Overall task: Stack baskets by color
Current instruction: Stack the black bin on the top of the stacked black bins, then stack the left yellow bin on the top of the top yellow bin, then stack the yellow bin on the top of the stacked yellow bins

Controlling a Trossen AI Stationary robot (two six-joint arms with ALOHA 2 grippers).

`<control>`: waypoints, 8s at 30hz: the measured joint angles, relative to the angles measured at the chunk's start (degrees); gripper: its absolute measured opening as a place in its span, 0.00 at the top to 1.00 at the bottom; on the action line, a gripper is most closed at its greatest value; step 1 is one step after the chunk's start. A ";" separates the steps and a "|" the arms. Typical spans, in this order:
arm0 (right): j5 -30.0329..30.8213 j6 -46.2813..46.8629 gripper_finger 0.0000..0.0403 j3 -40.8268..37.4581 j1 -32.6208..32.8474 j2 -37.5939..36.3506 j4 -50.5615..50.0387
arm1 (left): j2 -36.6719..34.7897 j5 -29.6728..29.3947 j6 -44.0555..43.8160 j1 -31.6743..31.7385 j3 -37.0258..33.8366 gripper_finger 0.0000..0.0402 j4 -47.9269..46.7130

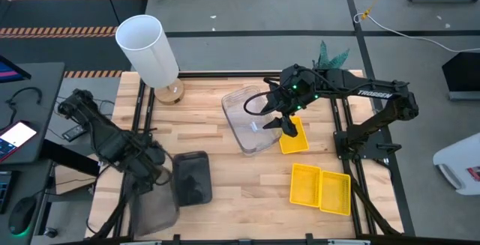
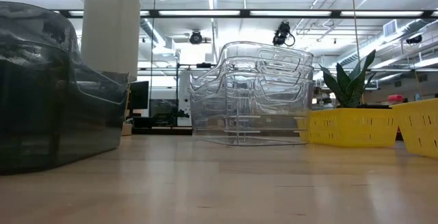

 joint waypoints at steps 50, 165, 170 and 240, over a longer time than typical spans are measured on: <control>3.56 4.92 0.40 -4.58 0.80 -1.62 -9.32 | 16.70 -11.12 36.00 20.98 -3.84 0.56 13.27; 26.74 24.28 0.98 -34.36 22.18 -13.69 -17.35 | -11.99 -5.01 45.46 20.89 -9.84 0.67 44.47; 26.29 10.50 0.98 -33.42 11.41 -16.52 -17.47 | -11.99 -8.06 45.77 20.91 -9.84 0.67 44.84; 22.27 24.84 0.49 -36.01 8.62 -12.69 -21.00 | -27.93 -9.19 43.53 18.93 -26.96 0.67 51.06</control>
